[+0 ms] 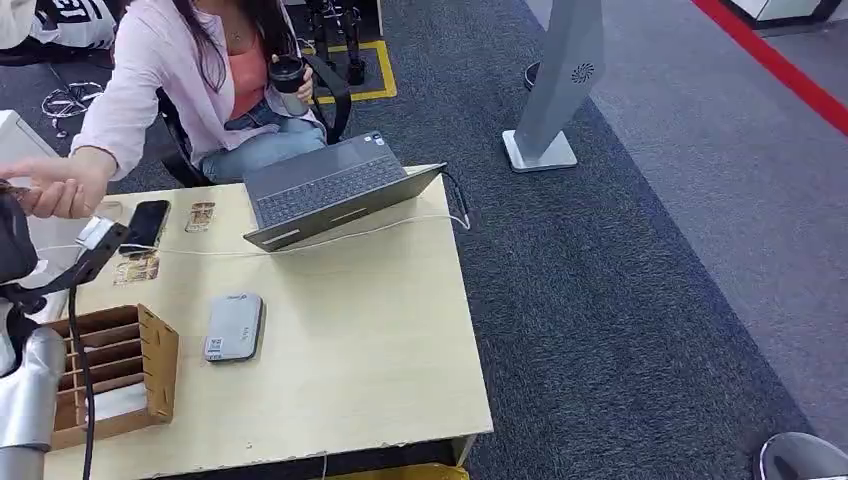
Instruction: Pass the card to the sensor for recognition and then transmit it.
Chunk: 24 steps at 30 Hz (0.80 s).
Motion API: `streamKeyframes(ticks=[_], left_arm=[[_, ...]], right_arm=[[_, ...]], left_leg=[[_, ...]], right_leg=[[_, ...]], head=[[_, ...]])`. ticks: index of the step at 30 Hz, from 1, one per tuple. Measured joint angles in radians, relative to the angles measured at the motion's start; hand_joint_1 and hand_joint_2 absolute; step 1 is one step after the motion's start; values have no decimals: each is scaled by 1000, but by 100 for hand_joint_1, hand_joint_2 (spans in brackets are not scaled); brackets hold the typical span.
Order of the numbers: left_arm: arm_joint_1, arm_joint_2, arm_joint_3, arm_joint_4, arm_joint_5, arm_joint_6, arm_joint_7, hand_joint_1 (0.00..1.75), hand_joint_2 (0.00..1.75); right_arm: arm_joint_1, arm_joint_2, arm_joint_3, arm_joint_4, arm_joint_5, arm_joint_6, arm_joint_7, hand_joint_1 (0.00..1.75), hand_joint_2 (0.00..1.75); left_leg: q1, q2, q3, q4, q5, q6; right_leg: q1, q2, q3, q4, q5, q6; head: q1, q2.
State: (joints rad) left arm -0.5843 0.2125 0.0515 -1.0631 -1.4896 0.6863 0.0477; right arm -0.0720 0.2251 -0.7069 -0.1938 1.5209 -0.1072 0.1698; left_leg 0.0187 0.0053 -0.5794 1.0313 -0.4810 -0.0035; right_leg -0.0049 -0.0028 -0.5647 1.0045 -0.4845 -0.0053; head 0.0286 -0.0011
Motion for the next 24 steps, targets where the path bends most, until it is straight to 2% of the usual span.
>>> streamKeyframes(ticks=[13,14,24], left_arm=[[-11,-1,22,48,16,2,-16,175,175],[-10,-1,25,51,23,2,-19,0,175],[-4,-8,66,57,62,2,-78,0,175]], right_arm=[[0,0,0,0,0,-2,-3,0,175],[0,0,0,0,0,-2,-3,0,175],[0,0,0,0,0,-2,-2,0,175]], left_leg=[[0,1,0,0,0,0],[0,1,0,0,0,0],[0,1,-2,0,0,0]], right_leg=[[0,1,0,0,0,0],[0,1,0,0,0,0],[0,1,-1,0,0,0]], head=[[0,0],[0,0],[1,0]])
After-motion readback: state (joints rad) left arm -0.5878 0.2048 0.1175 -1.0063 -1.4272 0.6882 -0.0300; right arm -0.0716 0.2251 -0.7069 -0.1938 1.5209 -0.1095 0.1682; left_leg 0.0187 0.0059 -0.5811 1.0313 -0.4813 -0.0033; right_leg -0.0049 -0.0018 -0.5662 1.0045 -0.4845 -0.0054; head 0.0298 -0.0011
